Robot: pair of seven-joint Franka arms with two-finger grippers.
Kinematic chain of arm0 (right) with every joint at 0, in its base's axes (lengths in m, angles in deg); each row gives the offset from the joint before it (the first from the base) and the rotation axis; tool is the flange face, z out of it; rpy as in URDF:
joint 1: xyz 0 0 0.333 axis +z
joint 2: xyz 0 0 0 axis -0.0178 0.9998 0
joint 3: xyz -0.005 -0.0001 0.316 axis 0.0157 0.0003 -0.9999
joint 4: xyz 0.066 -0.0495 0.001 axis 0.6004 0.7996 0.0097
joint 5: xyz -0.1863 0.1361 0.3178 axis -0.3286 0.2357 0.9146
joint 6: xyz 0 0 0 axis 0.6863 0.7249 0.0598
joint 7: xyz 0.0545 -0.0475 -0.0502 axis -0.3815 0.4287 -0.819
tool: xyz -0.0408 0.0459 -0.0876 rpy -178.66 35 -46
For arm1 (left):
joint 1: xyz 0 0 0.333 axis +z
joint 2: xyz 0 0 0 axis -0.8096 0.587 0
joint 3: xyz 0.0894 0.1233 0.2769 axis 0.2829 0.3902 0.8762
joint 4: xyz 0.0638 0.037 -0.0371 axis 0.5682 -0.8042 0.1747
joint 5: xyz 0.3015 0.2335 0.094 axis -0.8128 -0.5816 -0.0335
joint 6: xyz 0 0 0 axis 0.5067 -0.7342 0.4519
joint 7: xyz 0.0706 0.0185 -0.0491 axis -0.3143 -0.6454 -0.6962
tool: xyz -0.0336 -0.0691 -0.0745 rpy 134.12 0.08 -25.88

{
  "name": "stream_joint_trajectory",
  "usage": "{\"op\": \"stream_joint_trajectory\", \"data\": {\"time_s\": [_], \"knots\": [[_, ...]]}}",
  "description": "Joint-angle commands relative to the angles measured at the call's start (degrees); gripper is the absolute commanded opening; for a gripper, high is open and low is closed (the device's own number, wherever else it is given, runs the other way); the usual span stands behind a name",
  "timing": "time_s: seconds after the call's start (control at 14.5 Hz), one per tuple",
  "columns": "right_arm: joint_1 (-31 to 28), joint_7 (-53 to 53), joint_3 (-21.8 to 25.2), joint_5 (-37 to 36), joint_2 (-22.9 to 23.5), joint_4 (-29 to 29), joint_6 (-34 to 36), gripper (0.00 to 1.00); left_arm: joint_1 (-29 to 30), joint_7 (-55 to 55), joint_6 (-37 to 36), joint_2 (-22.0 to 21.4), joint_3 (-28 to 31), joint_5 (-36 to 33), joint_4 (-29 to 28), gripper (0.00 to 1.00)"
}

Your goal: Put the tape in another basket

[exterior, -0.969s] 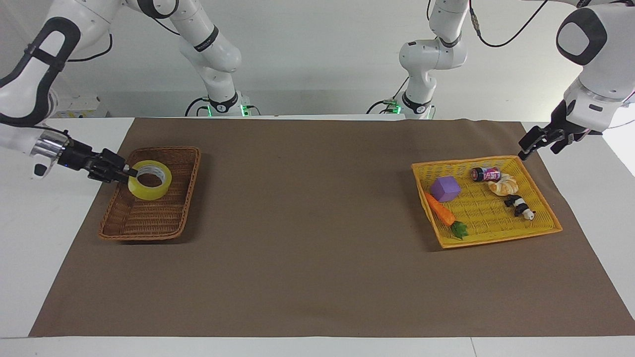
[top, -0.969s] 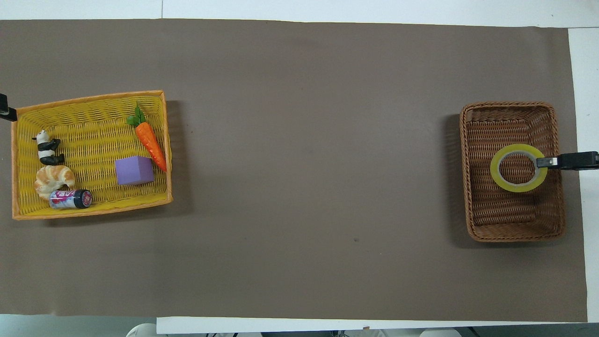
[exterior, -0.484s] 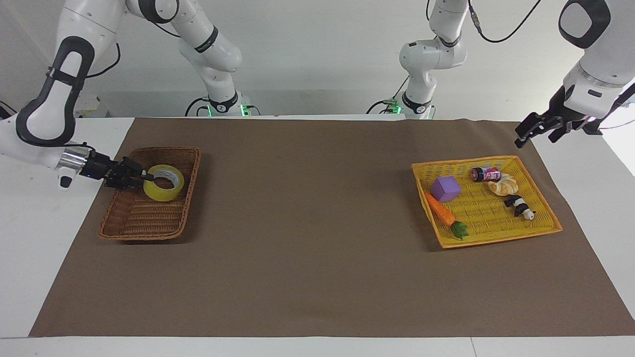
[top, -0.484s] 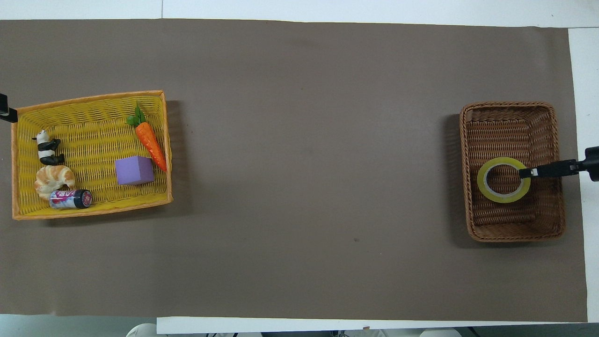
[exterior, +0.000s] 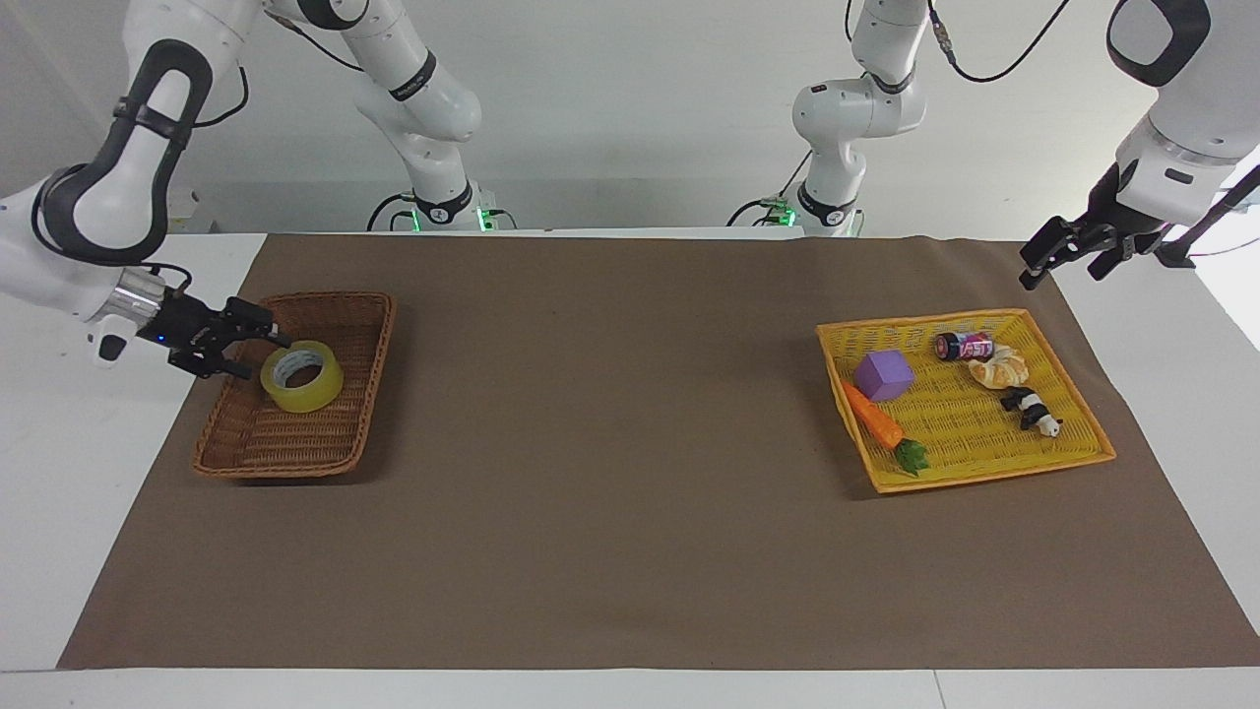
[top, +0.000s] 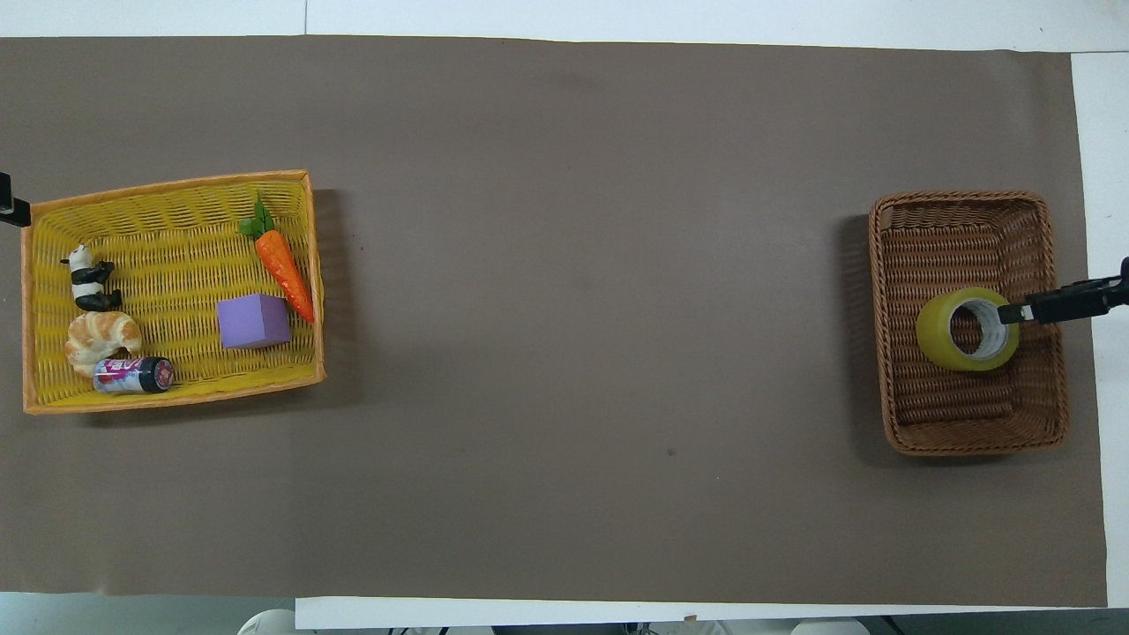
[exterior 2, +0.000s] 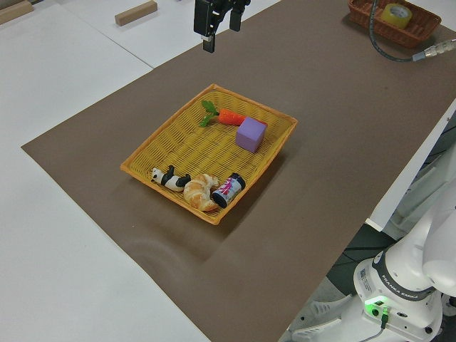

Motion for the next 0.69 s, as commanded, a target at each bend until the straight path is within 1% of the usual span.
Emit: {"op": "stream_joint_trajectory", "data": {"time_s": [0.0, 0.07, 0.21, 0.28, 0.35, 0.48, 0.55, 0.62], "knots": [[3.6, 5.8, -0.3, -6.5, -4.9, -1.8, -0.2, 1.0, 0.7, 0.0, -1.3, -1.7, -0.4, -0.3, -3.3, 1.0], [4.8, 9.1, -0.3, -9.0, -6.2, -2.8, 0.5, 1.0, 1.0, 0.0, -1.1, -1.7, -0.3, -0.3, -3.4, 1.0], [6.9, 19.7, -0.6, -14.1, -9.8, -3.2, 2.4, 1.0, 1.1, 0.0, -1.1, -1.7, -0.1, -0.3, -3.4, 1.0], [8.4, 24.8, -0.7, -16.3, -11.7, -3.2, 4.0, 1.0, 1.1, 0.0, -1.1, -1.7, -0.1, -0.3, -3.4, 1.0], [9.8, 28.8, -0.7, -17.5, -13.1, -4.0, 7.0, 1.0, 1.1, 0.0, -1.1, -1.7, -0.1, -0.3, -3.3, 1.0], [13.9, 37.2, -0.7, -20.5, -13.9, -7.4, 13.3, 1.0, 0.9, 0.0, -1.1, -1.7, -0.1, -0.3, -3.4, 1.0], [15.5, 39.9, -0.7, -22.1, -13.8, -9.9, 14.7, 1.0, 0.9, 0.0, -1.1, -1.7, -0.1, -0.3, -3.4, 1.0], [15.9, 40.0, -0.7, -22.6, -13.5, -12.2, 16.1, 1.0, 1.0, 0.0, -1.1, -1.7, -0.1, -0.3, -3.4, 1.0]]}}
